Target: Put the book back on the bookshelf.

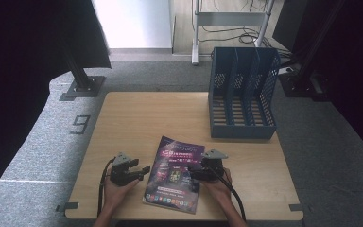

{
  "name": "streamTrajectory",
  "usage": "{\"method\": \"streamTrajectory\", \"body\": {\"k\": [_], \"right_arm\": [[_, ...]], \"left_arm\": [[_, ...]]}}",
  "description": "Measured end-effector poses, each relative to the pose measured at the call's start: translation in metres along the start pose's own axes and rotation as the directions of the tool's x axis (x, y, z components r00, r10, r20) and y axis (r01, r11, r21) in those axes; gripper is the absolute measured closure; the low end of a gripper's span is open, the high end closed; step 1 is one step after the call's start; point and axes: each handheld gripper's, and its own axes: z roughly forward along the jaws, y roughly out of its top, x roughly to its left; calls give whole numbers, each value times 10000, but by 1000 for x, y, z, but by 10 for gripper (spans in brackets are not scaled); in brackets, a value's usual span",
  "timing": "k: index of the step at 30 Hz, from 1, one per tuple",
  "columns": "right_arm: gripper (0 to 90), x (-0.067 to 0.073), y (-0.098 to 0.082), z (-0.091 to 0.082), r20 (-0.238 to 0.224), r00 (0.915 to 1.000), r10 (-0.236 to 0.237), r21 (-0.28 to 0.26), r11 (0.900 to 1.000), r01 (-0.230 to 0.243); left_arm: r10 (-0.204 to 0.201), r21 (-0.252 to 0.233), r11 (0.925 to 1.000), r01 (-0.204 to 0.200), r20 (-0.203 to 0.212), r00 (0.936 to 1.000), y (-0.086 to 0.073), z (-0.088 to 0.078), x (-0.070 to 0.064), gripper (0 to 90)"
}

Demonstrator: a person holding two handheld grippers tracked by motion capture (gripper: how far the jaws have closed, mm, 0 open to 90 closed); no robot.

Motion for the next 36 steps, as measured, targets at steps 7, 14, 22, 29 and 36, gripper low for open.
{"method": "streamTrajectory", "body": {"k": [7, 14, 22, 29, 36], "right_arm": [[136, 3, -6, 13, -45, 10000, 44, 517, 9987, -42], [138, 6, -9, 14, 94, 9999, -43, 449, 9990, 38], [161, 7, -9, 13, 200, 9998, -62, 438, 9990, 53], [191, 8, -10, 11, 310, 9995, -34, 377, 9993, 22], [204, 8, -11, 11, 341, 9994, -25, 356, 9994, 13]], "left_arm": [[14, 27, 10000, -15, 54, 10000, 0, 1, -1, 332], [5, -10, 10000, -5, 68, 10000, 0, 0, -2, 334], [60, -150, 9999, -58, 131, 9999, 2, -3, -5, 335], [123, -86, 9999, -121, 278, 9995, 3, 0, -9, 335], [247, -60, 9997, -244, 374, 9990, 6, 7, -19, 338]]}}
